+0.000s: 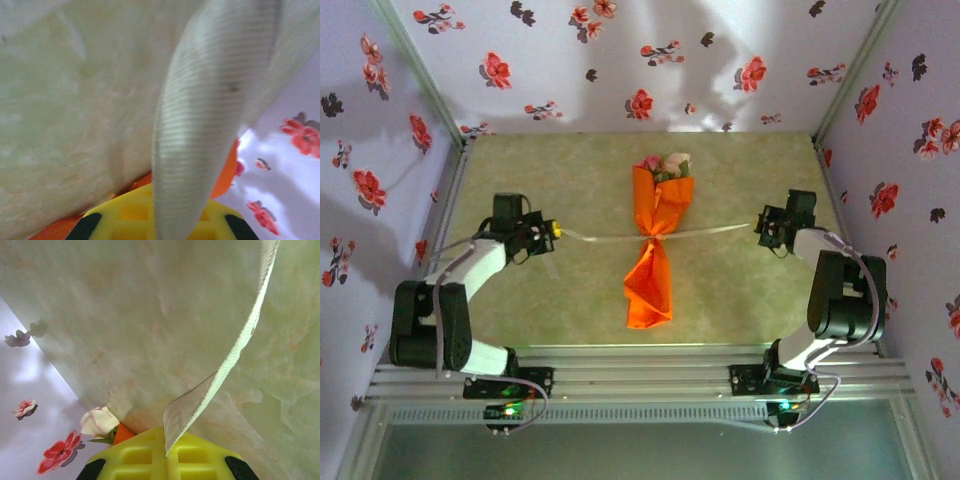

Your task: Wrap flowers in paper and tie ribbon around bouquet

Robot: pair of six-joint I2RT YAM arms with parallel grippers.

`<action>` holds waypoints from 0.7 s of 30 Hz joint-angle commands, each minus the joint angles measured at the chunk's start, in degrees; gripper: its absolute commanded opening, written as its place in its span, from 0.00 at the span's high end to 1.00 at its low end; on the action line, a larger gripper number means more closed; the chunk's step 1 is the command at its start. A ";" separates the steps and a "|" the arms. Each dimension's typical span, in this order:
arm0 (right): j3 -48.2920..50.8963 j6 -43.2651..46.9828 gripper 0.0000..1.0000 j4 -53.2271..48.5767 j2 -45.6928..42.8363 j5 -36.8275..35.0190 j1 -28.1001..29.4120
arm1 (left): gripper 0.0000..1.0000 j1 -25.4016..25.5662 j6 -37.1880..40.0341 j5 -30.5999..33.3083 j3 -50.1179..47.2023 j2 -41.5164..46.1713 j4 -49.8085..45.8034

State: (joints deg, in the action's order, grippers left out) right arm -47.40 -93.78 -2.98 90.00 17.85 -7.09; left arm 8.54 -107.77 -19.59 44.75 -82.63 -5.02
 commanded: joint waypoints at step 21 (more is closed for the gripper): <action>-4.50 22.87 0.85 -28.92 3.37 -6.74 4.16 | 0.89 10.45 5.02 5.12 15.01 -5.04 -18.77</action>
State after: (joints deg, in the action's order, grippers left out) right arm -51.42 -72.73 -29.26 93.25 13.02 -3.40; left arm 20.82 -106.34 -18.22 60.18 -90.24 -14.70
